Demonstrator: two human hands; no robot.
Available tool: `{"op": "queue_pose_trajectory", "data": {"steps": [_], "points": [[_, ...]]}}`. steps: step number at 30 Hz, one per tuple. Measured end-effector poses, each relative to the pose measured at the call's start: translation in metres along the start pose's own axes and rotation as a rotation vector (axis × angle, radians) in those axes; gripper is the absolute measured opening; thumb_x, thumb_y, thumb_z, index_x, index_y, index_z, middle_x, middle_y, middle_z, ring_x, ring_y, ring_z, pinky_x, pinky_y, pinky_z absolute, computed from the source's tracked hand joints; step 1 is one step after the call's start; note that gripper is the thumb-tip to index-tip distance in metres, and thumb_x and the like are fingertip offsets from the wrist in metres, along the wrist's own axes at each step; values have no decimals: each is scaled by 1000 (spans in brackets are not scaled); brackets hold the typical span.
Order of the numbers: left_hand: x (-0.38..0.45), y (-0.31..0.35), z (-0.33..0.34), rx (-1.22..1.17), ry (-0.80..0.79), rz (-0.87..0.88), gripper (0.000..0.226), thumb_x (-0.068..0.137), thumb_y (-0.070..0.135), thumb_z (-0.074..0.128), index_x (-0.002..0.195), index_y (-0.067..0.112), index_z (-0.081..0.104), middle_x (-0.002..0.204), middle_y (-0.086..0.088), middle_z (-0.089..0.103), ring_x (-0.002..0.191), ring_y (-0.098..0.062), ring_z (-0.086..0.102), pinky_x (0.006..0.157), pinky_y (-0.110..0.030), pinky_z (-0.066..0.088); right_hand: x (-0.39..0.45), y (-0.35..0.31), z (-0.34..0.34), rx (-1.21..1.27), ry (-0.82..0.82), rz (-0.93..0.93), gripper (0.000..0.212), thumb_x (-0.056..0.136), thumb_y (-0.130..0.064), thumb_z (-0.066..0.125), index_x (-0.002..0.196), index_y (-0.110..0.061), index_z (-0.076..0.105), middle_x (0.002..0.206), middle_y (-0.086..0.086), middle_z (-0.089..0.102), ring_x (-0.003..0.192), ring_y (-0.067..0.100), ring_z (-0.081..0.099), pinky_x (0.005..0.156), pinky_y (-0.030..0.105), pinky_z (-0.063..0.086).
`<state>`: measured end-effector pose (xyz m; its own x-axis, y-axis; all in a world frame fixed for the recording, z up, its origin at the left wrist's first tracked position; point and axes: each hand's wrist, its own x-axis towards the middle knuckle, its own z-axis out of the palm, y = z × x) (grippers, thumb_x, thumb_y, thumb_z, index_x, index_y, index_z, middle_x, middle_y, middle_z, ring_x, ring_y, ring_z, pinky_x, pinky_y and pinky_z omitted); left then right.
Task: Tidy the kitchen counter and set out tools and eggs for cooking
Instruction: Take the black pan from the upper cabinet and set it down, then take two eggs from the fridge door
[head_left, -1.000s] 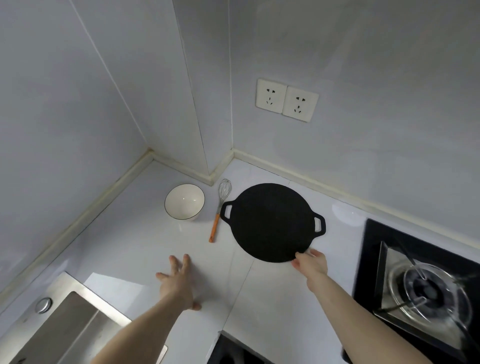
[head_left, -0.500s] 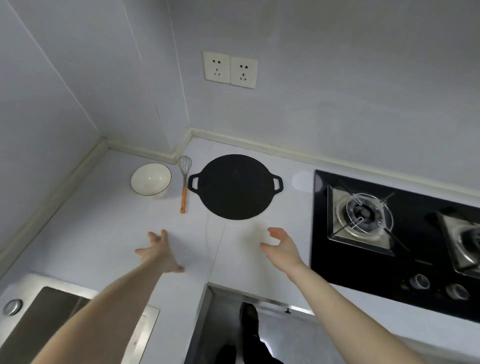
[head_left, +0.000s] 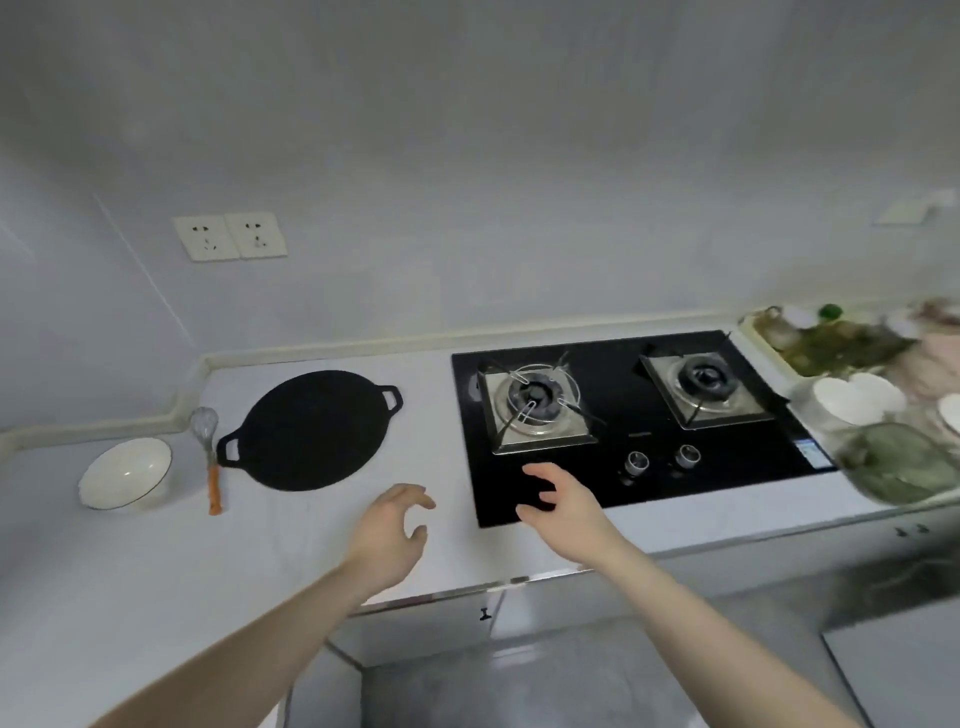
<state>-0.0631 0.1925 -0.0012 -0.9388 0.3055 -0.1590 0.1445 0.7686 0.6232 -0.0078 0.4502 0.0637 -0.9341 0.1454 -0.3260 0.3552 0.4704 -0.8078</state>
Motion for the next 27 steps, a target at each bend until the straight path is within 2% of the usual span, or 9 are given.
{"op": "queue_pose_trajectory", "data": {"steps": [3, 6, 8, 10, 12, 15, 19, 23, 27], "points": [[13, 72, 31, -68, -2, 147, 34, 87, 10, 65, 104, 39, 64, 130, 17, 57, 120, -4, 55, 106, -21, 41, -27, 27, -57, 8, 65, -15, 55, 93, -28, 69, 143, -32, 49, 146, -9, 50, 134, 13, 49, 91, 22, 49], [24, 152, 73, -97, -32, 287, 33, 87, 13, 69, 104, 40, 65, 128, 20, 57, 121, -1, 53, 107, -20, 40, -59, 67, -129, 9, 158, 4, 54, 93, -29, 68, 142, -35, 48, 139, -12, 49, 132, 10, 47, 95, 30, 53], [27, 217, 106, -100, -68, 372, 30, 87, 17, 69, 107, 40, 67, 128, 25, 55, 120, 5, 51, 107, -21, 41, -87, 100, -184, 30, 238, 28, 52, 92, -29, 68, 140, -37, 50, 134, -12, 50, 131, 8, 48, 93, 28, 53], [28, 268, 130, -128, -93, 431, 30, 87, 17, 69, 108, 38, 68, 126, 25, 56, 117, 9, 51, 106, -21, 43, -109, 125, -227, 40, 310, 32, 50, 92, -29, 69, 138, -36, 52, 138, -10, 52, 129, 9, 50, 93, 25, 50], [29, 322, 157, -157, -125, 495, 30, 86, 16, 70, 108, 36, 69, 126, 24, 56, 115, 6, 53, 105, -23, 44, -135, 152, -272, 40, 373, 62, 50, 92, -27, 69, 139, -33, 52, 141, -8, 51, 127, 10, 52, 96, 24, 46], [27, 395, 195, -193, -172, 554, 31, 87, 20, 70, 111, 39, 67, 130, 25, 55, 121, 2, 52, 107, -25, 44, -173, 191, -331, 48, 454, 107, 49, 91, -27, 69, 137, -34, 53, 140, -7, 53, 129, 13, 53, 99, 29, 48], [18, 489, 242, -175, -233, 695, 32, 88, 19, 68, 115, 35, 66, 135, 21, 53, 125, 2, 48, 108, -25, 40, -222, 236, -396, 96, 580, 171, 49, 90, -29, 71, 136, -36, 54, 139, -9, 54, 128, 10, 53, 96, 27, 49], [18, 561, 278, -144, -322, 802, 34, 85, 18, 68, 114, 36, 66, 132, 21, 53, 123, 3, 50, 107, -25, 42, -255, 269, -442, 110, 671, 193, 49, 90, -28, 71, 136, -36, 54, 139, -9, 54, 123, 8, 53, 87, 18, 43], [29, 627, 315, -127, -392, 889, 37, 82, 19, 71, 116, 34, 66, 131, 17, 55, 122, -1, 53, 107, -31, 46, -281, 301, -484, 139, 780, 243, 50, 89, -29, 71, 136, -35, 54, 134, -9, 58, 122, 10, 56, 101, 28, 48]]}}
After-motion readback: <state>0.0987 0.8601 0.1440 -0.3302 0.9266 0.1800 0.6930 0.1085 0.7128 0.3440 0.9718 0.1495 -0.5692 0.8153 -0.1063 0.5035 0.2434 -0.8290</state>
